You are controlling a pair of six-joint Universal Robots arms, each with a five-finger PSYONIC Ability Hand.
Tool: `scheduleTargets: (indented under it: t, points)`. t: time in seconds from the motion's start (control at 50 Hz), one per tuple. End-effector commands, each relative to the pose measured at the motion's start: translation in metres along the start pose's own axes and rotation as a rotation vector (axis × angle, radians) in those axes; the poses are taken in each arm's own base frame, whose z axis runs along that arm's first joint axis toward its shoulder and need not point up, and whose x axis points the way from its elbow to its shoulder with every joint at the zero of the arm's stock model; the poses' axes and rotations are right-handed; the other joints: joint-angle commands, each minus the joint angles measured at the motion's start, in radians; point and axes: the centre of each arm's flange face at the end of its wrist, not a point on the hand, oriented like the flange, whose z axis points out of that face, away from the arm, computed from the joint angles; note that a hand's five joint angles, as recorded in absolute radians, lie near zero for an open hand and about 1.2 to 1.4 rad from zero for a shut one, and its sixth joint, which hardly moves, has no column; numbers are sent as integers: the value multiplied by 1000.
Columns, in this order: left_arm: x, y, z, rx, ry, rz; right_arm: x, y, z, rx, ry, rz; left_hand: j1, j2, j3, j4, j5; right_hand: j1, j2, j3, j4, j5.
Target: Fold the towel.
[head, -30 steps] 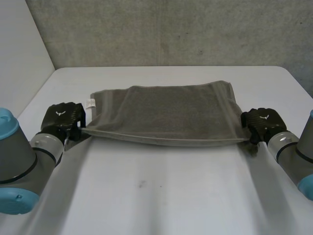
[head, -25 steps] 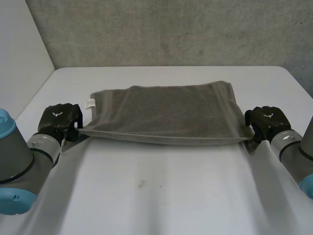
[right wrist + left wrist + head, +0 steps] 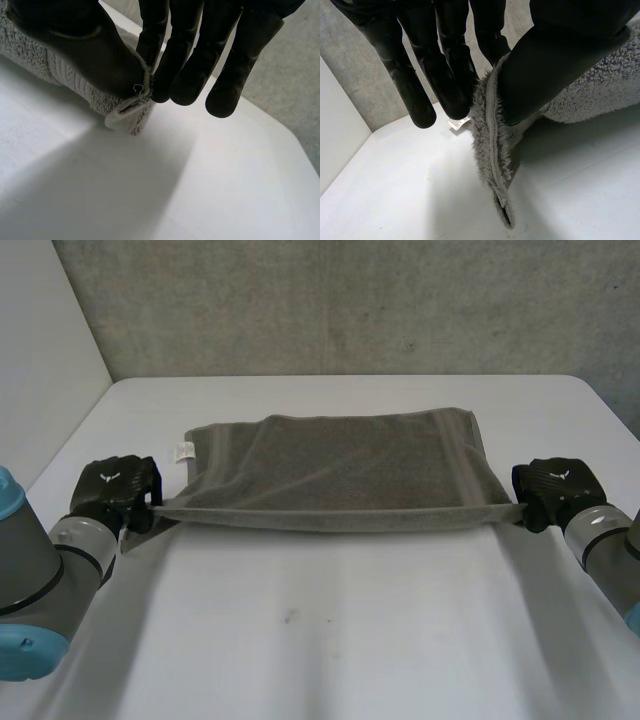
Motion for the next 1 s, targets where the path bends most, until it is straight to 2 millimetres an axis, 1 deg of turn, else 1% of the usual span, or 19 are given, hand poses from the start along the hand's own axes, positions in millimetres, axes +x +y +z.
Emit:
scheduleTargets:
  t: [0.02,0.06,0.18,0.22,0.28,0.38,0.44,0.54,0.66,0.72,0.76,0.78,0.8,0.82,0.86,0.88,0.92,0.94,1.0]
  points:
    - [5,-2,-4,2,15,6,6,-22,-11,73,20,-25,188,177,179,177,184,52,57,55,53,53]
    - [6,-13,-13,22,21,10,10,-40,-20,136,15,-42,188,177,179,177,184,52,57,55,53,53]
    - [10,-30,-32,38,64,12,13,-56,-38,181,15,-93,188,177,179,177,184,52,57,55,53,53]
    - [13,-40,-52,29,110,12,19,-61,-57,171,35,-162,188,177,179,177,184,52,57,55,53,53]
    - [15,-43,-63,22,133,12,21,-60,-65,139,39,-200,188,177,179,177,184,52,57,55,53,53]
    - [19,-47,-102,-11,179,61,31,-46,-92,-46,18,-299,188,177,179,177,184,52,57,55,53,53]
    - [18,-45,-110,-25,180,92,32,-48,-102,-74,17,-314,188,177,179,177,184,52,57,55,53,53]
    - [19,-40,-141,-89,193,218,41,-57,-127,-128,25,-340,188,177,179,177,184,52,57,55,53,53]
    - [18,-40,-146,-97,196,237,43,-61,-129,-90,-9,-347,188,177,179,177,184,52,57,55,53,53]
    - [16,-43,-139,-71,180,238,42,-65,-124,-39,-44,-356,188,177,179,177,184,52,57,55,53,53]
    - [15,-38,-120,-67,177,238,42,-63,-117,-27,-60,-349,188,177,179,177,184,52,57,55,53,53]
    - [15,-38,-120,-67,177,238,41,-56,-102,-27,-81,-346,188,177,179,177,184,52,57,55,53,53]
    - [17,-35,-107,-61,183,239,44,-48,-82,-25,-83,-351,188,177,179,177,184,52,57,55,53,53]
    - [17,-35,-107,-61,183,239,44,-48,-82,-25,-83,-351,188,177,179,177,184,52,57,55,53,53]
    - [20,-31,-79,-44,190,242,42,-39,-44,-7,-56,-389,188,177,179,177,184,52,57,55,53,53]
    - [20,-31,-79,-44,190,242,42,-39,-44,-7,-56,-389,188,177,179,177,184,52,57,55,53,53]
    - [25,-25,-47,-46,202,245,25,-41,-13,21,-31,-437,188,177,179,177,184,52,57,55,53,53]
    - [25,-25,-47,-46,202,245,25,-41,-13,21,-31,-437,188,177,179,177,184,52,57,55,53,53]
    - [33,-16,-14,-68,224,243,16,-37,19,11,-4,-451,188,177,179,177,184,52,57,55,53,53]
